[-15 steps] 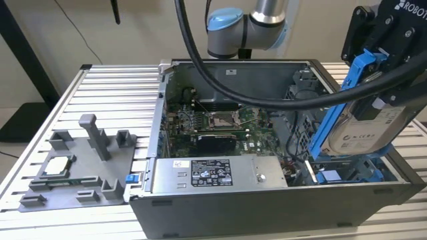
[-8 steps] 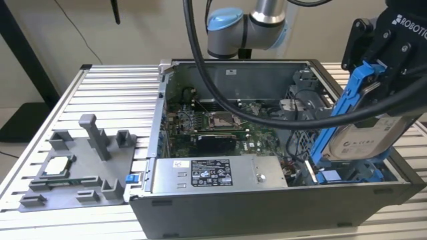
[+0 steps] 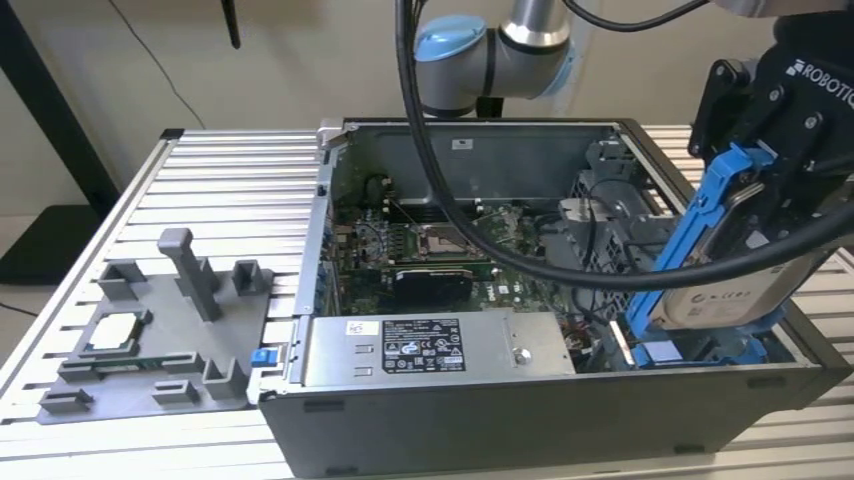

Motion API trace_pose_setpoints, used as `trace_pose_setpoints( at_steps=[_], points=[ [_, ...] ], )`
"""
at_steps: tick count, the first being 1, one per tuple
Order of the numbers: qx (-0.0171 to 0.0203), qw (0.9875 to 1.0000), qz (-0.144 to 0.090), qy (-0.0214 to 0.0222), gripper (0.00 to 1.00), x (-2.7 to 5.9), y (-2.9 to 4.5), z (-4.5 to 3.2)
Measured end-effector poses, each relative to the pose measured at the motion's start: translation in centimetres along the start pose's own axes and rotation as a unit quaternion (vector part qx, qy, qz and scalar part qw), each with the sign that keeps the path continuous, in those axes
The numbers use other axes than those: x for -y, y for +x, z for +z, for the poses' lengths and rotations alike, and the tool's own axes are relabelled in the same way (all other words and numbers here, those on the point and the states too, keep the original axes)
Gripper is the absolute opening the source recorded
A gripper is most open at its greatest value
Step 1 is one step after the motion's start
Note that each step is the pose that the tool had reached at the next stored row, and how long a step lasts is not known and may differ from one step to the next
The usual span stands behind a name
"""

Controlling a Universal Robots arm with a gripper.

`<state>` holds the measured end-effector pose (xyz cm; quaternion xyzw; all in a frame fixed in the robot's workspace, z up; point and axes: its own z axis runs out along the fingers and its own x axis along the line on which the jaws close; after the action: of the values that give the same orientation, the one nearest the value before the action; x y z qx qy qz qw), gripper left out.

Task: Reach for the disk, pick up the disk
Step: 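Pick up the disk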

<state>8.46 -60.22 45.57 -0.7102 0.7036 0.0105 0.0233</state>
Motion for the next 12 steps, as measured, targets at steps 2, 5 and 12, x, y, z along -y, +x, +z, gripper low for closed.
trace_pose_setpoints(
  at_steps=[2, 5, 12],
  points=[
    [-0.0001, 1.0000, 0.000, 0.0000, 0.00, 0.17, 0.00, 0.13],
    [0.0000, 1.0000, 0.000, 0.0000, 0.00, 0.28, -0.02, 0.41],
    [0.0012, 1.0000, 0.000, 0.0000, 0.00, 0.82, -0.53, 1.39]
  ],
)
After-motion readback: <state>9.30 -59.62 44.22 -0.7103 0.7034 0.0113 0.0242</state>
